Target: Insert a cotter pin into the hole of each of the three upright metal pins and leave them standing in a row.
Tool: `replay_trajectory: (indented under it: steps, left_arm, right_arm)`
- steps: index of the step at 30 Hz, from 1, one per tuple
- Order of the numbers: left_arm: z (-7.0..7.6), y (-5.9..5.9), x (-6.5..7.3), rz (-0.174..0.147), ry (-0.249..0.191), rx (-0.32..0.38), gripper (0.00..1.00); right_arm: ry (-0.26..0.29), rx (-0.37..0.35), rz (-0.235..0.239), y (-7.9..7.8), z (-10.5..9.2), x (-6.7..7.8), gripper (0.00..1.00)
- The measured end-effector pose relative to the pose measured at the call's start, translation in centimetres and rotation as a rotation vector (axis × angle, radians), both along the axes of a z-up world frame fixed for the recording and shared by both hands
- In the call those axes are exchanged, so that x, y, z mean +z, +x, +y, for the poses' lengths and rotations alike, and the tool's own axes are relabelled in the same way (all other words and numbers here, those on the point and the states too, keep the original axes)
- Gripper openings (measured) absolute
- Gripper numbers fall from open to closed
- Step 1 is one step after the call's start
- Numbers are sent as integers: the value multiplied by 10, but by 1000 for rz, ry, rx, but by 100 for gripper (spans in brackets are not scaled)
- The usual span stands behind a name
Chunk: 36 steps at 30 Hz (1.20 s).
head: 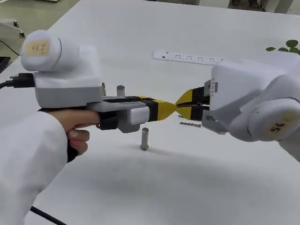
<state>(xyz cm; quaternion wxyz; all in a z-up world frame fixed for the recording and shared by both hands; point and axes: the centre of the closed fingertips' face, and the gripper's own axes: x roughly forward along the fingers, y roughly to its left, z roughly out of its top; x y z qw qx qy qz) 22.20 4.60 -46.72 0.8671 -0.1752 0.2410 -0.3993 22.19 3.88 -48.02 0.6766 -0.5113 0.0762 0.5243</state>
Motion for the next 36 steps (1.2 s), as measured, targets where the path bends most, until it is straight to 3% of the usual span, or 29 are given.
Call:
replay_trajectory:
  steps: [19,36]
  left_arm:
    - [-1,-3,-6,25,-14,-8,2]
    - [3,-3,-6,10,8,-30,0]
  right_arm:
    - [3,19,2,-8,7,1,0]
    - [11,23,7,-9,11,2,0]
